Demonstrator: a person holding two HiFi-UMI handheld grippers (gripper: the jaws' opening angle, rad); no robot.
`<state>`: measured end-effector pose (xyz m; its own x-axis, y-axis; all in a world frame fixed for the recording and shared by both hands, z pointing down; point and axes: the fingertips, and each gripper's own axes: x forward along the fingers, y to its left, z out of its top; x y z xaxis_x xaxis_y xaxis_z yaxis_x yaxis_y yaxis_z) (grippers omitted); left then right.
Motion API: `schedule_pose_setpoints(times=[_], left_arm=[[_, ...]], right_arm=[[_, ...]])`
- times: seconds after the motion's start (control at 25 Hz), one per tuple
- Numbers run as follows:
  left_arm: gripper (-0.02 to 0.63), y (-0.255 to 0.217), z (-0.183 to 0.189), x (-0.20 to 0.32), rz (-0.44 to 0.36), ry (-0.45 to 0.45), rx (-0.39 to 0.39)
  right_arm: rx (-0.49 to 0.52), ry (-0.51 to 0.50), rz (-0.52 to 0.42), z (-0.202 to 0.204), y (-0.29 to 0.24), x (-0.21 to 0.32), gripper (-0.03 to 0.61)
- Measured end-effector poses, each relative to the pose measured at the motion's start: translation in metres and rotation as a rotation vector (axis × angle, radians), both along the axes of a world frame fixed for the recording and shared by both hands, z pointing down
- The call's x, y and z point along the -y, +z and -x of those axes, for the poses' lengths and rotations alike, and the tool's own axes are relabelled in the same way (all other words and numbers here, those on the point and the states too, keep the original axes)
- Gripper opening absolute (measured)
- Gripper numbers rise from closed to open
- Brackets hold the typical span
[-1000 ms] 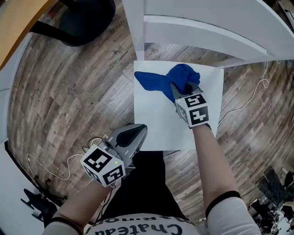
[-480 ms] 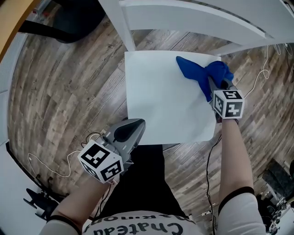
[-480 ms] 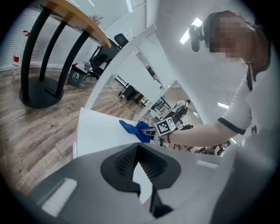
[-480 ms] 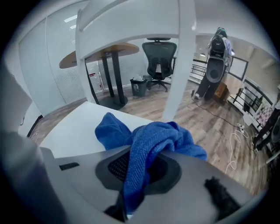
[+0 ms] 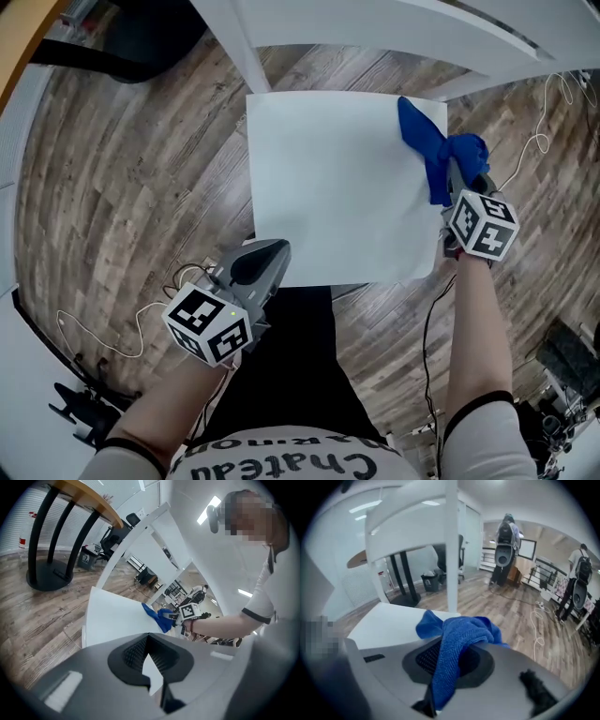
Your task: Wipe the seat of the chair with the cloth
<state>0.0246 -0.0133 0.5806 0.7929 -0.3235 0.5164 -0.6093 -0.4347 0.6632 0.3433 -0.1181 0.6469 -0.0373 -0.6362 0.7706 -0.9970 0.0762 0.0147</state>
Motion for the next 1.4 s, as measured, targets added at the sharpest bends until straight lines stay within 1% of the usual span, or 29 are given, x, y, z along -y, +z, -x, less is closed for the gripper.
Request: schedule_pose_setpoints(times=[0.08, 0.12, 0.2, 0.32, 0.4, 0.52, 0.56, 0.6, 0.64, 0.68, 0.76, 0.8, 0.84, 0.92, 1.0, 1.04, 1.12, 1.24, 1.32, 1.4], left_arm=[[0.005, 0.012, 0.007, -0.004, 0.008, -0.006, 0.033], [0.005, 0.017, 0.01, -0.005, 0.012, -0.011, 0.046], [0.005, 0.026, 0.019, -0.006, 0.017, -0.029, 0.067], [0.005, 0.031, 0.032, -0.009, 0.021, -0.077, 0.078], [0.005, 0.031, 0.04, -0.013, 0.024, -0.105, 0.082], [0.005, 0.033, 0.054, -0.022, 0.032, -0.121, 0.085], [0.005, 0.034, 0.059, -0.025, 0.038, -0.131, 0.084], [0.005, 0.034, 0.062, -0.028, 0.046, -0.144, 0.079], [0.005, 0.032, 0.064, -0.031, 0.052, -0.159, 0.071], [0.005, 0.03, 0.065, -0.032, 0.054, -0.171, 0.059], [0.005, 0.024, 0.065, -0.033, 0.045, -0.184, 0.037], [0.005, 0.021, 0.065, -0.032, 0.036, -0.186, 0.029], [0.005, 0.019, 0.065, -0.031, 0.027, -0.186, 0.024], [0.005, 0.015, 0.065, -0.03, 0.014, -0.181, 0.016], [0.005, 0.014, 0.065, -0.03, 0.008, -0.173, 0.011], [0.005, 0.014, 0.066, -0.03, 0.007, -0.172, 0.012], [0.005, 0.014, 0.065, -0.03, 0.008, -0.169, 0.015], [0.005, 0.014, 0.061, -0.035, 0.021, -0.145, 0.018], [0.005, 0.013, 0.055, -0.039, 0.031, -0.12, 0.015], [0.005, 0.009, 0.046, -0.04, 0.032, -0.095, -0.001]], right_arm=[[0.038, -0.119, -0.079, 0.046, -0.016, -0.003, 0.06], [0.071, -0.182, -0.102, 0.074, -0.021, -0.005, 0.06], [0.155, -0.305, -0.125, 0.133, -0.025, -0.011, 0.06], [0.285, -0.476, -0.13, 0.222, -0.028, -0.02, 0.06], [0.377, -0.56, -0.122, 0.277, -0.032, -0.026, 0.06], [0.572, -0.616, -0.053, 0.345, -0.037, -0.042, 0.06], [0.614, -0.633, -0.02, 0.361, -0.036, -0.048, 0.06], [0.62, -0.652, 0.014, 0.372, -0.031, -0.053, 0.06], [0.59, -0.666, 0.045, 0.377, -0.024, -0.056, 0.06], [0.537, -0.663, 0.078, 0.376, -0.014, -0.057, 0.06], [0.438, -0.614, 0.157, 0.363, 0.008, -0.055, 0.06], [0.413, -0.596, 0.192, 0.358, 0.016, -0.054, 0.06], [0.396, -0.6, 0.217, 0.356, 0.021, -0.055, 0.06], [0.333, -0.669, 0.237, 0.36, 0.027, -0.061, 0.06], [0.251, -0.74, 0.219, 0.366, 0.031, -0.065, 0.06], [0.233, -0.748, 0.201, 0.368, 0.031, -0.065, 0.06], [0.254, -0.71, 0.174, 0.367, 0.031, -0.064, 0.06], [0.305, -0.655, 0.196, 0.36, 0.031, -0.065, 0.06], [0.304, -0.648, 0.217, 0.35, 0.032, -0.066, 0.06], [0.297, -0.601, 0.213, 0.331, 0.033, -0.063, 0.06]])
